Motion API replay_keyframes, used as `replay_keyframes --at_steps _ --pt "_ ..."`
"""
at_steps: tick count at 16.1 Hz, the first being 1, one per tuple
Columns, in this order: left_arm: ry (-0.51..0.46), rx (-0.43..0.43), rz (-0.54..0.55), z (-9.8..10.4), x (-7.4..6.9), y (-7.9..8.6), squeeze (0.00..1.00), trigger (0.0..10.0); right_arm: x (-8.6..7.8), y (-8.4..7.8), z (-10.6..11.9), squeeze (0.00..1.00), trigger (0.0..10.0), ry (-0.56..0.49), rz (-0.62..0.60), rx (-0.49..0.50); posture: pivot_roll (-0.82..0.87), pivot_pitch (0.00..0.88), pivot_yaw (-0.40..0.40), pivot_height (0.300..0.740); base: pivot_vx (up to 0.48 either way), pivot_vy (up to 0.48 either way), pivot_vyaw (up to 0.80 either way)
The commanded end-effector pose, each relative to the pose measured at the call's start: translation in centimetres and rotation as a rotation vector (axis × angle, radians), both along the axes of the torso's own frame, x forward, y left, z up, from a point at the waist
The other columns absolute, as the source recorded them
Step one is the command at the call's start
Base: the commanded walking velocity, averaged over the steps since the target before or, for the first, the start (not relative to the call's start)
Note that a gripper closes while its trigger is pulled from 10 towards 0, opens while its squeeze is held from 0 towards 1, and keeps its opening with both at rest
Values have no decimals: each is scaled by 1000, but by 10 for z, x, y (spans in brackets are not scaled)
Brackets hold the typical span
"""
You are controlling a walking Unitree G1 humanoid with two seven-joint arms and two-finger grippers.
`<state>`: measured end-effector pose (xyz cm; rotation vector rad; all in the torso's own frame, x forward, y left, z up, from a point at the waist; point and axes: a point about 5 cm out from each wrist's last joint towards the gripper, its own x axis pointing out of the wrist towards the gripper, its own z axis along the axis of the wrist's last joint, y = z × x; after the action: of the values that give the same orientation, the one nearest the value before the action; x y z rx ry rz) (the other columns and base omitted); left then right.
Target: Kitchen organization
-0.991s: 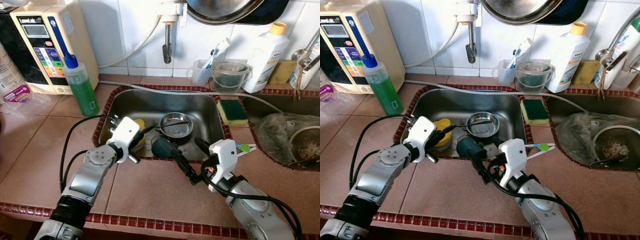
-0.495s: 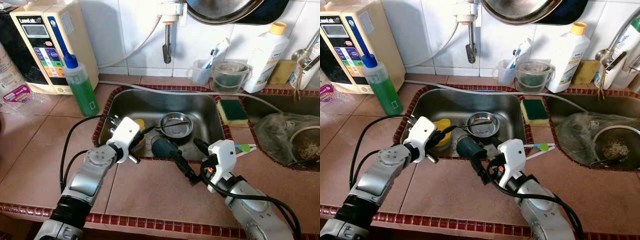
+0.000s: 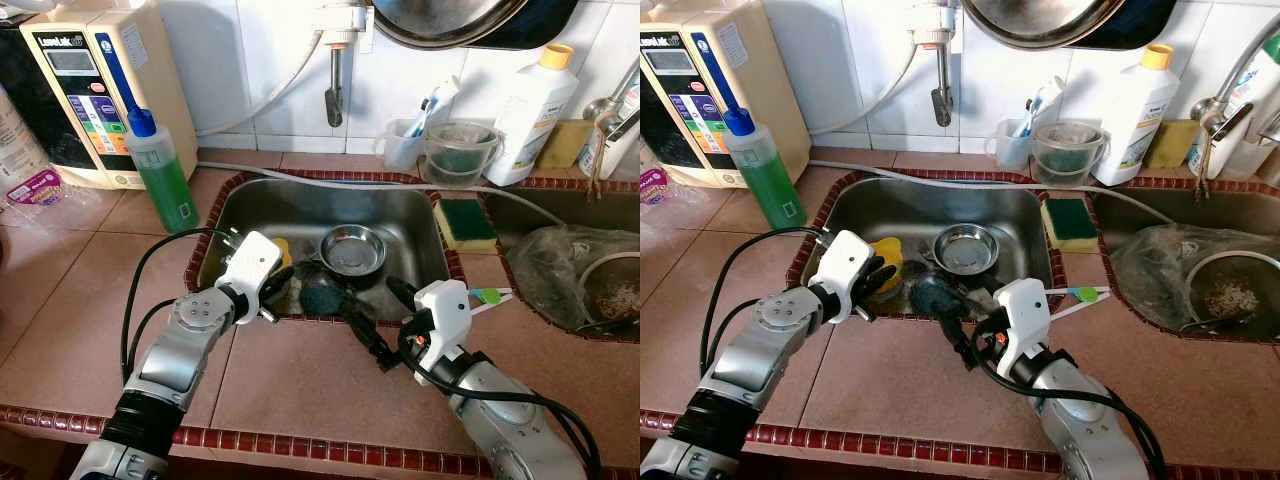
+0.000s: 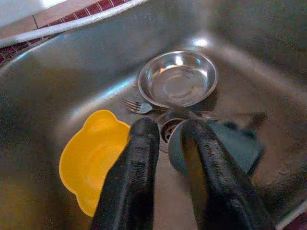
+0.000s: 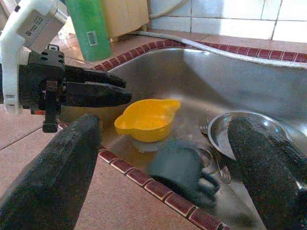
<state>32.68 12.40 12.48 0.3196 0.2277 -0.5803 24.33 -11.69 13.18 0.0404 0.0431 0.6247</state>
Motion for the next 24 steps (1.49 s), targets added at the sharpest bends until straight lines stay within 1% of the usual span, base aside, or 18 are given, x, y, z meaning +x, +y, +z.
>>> replay_keyframes --at_steps 1,8,9,15,24 --pt "-3 -2 3 2 -1 3 1000 10000 0 1 7 0 10000 -33 4 -2 -165 73 68 740 0 0 0" --pt "-14 0 18 4 -1 5 1000 10000 3 -1 8 0 10000 -65 -18 -21 -160 81 63 740 0 0 0" --pt "-31 -4 15 7 0 6 0 10000 5 -1 9 0 10000 -74 -23 -24 -158 80 61 740 0 0 0" --pt "-55 -18 1 11 -2 4 0 10000 6 -1 10 0 10000 -86 -26 -30 -153 81 56 740 0 0 0" --pt "-55 -17 20 11 -1 6 0 10000 10 -3 11 0 10000 -107 -55 -28 -151 77 53 740 0 -480 0"
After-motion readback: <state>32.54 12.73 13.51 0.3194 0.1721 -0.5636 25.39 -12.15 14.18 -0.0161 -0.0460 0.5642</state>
